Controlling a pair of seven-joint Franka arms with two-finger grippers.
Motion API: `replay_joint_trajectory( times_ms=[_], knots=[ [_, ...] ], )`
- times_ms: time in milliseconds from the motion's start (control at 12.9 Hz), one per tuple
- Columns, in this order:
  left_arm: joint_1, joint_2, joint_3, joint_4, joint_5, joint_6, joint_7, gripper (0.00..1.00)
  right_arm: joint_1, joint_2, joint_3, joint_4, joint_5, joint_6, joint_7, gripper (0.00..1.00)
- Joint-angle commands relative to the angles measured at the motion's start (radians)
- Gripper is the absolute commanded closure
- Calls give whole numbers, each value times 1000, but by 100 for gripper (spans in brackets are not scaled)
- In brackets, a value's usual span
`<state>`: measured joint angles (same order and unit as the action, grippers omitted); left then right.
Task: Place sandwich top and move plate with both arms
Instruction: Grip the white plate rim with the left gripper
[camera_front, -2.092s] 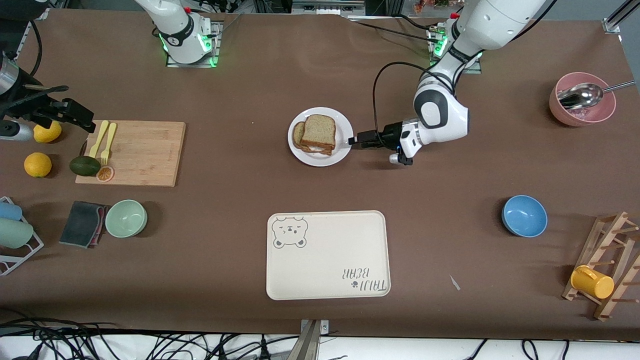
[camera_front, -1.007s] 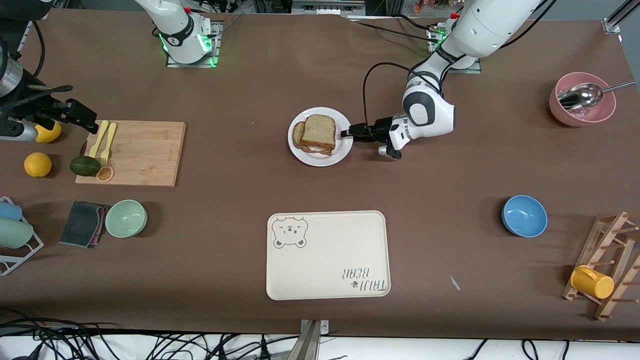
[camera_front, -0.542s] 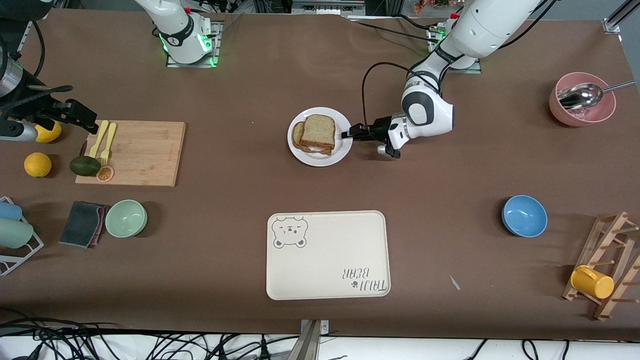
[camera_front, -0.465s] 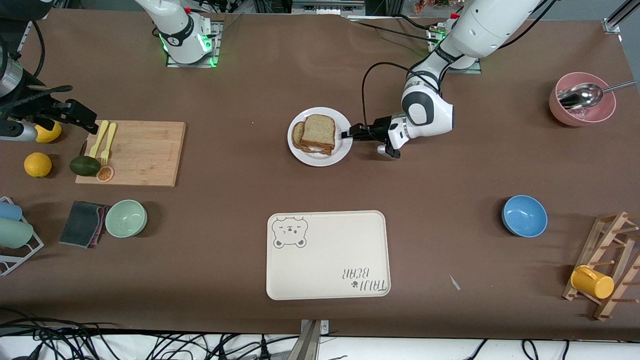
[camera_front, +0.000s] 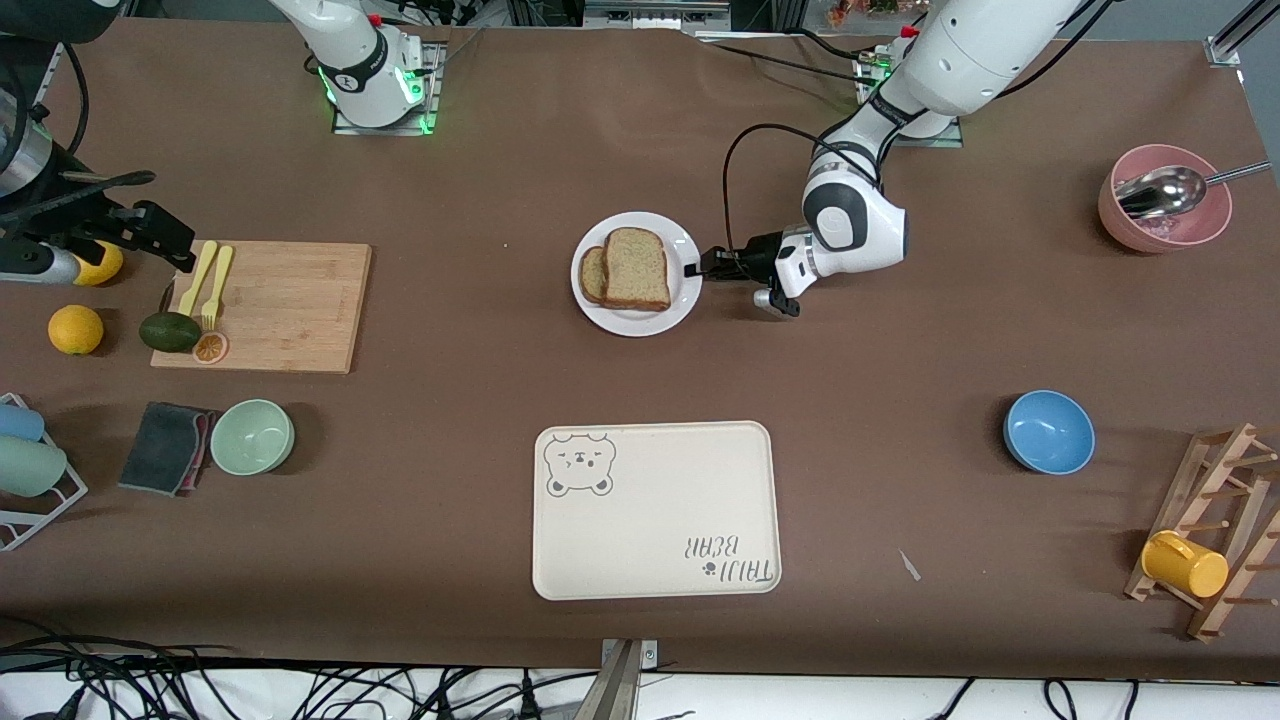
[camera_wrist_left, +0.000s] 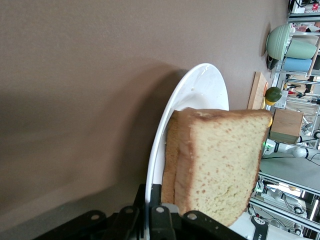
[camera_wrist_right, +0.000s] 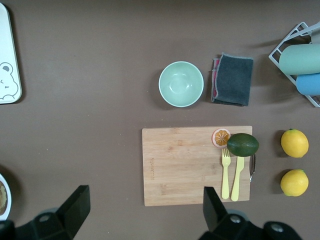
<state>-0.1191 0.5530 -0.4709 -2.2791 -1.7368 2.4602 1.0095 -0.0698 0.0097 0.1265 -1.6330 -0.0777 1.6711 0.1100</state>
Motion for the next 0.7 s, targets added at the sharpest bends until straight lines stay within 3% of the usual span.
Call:
replay_joint_trajectory(
  times_ms=[0,232,620],
  knots=[
    [22,-19,-2,-4,-47,14,32,100,4,1,-1,-1,-20,12,-10,0],
    [35,-35,-2,10,-88,13,32,100,5,3,1,-1,-46,15,-12,0],
    [38,-68,1,111,-162,14,-18,100,2,7,-2,-1,-48,18,-15,0]
  ],
)
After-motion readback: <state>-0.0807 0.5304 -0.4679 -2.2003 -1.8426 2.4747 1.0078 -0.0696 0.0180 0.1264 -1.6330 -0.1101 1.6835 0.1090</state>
